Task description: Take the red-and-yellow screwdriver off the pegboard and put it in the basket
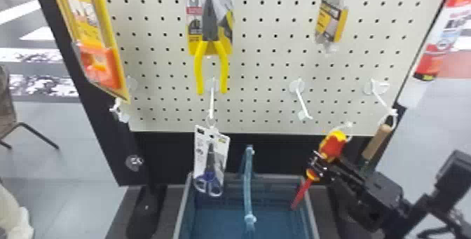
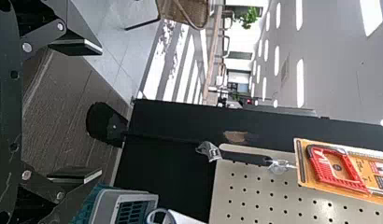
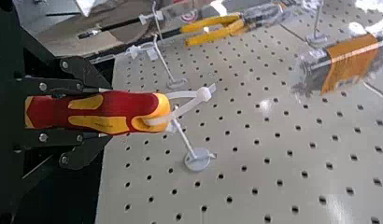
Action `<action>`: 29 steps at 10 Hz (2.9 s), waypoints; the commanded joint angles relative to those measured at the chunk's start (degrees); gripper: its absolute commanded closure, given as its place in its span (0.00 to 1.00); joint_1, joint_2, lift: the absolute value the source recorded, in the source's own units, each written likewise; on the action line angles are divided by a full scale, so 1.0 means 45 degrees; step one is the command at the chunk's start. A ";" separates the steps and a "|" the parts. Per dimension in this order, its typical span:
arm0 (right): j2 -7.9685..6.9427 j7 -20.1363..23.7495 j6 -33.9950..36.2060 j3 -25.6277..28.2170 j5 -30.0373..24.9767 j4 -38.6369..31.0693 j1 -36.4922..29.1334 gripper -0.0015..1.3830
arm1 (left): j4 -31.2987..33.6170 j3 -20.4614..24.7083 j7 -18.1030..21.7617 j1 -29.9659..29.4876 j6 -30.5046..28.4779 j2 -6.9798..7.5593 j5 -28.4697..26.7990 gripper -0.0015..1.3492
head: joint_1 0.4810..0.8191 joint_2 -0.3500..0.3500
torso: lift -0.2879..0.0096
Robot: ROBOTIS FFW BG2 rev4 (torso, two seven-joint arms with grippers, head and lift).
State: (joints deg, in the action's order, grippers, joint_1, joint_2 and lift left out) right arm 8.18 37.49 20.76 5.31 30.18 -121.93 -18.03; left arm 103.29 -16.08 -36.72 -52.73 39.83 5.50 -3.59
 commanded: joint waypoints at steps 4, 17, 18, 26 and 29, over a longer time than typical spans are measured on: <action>-0.0411 -0.1066 -0.1468 -0.0751 0.1945 0.2109 -0.0429 0.85 | 0.0001 0.0020 0.0074 0.0061 0.0016 0.0008 0.0037 0.27 | 0.20 0.50 | 0.63; -0.1290 -0.2921 -0.4163 -0.2079 0.3078 0.4265 -0.0429 0.85 | -0.0406 0.0020 0.0348 0.0253 0.0309 0.0125 0.0310 0.27 | 0.20 0.50 | 0.63; -0.1290 -0.3136 -0.4574 -0.2216 0.3235 0.4390 -0.0539 0.85 | -0.0437 0.0020 0.0348 0.0253 0.0328 0.0125 0.0310 0.27 | 0.20 0.50 | 0.63; -0.1388 -0.3351 -0.4671 -0.2978 0.4055 0.5328 -0.0128 0.85 | -0.0468 -0.0156 0.0426 0.0307 0.0328 0.0438 0.0486 0.27 | 0.20 0.50 | 0.63; -0.1388 -0.3195 -0.4339 -0.3036 0.4035 0.5547 0.0008 0.85 | -0.0468 -0.0137 0.0426 0.0307 0.0367 0.0438 0.0525 0.27 | 0.20 0.50 | 0.63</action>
State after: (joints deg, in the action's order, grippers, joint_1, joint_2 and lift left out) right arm 1.96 23.07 0.78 -8.28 48.42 -97.27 -18.19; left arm 101.18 -16.73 -34.80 -51.34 41.45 7.45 -1.28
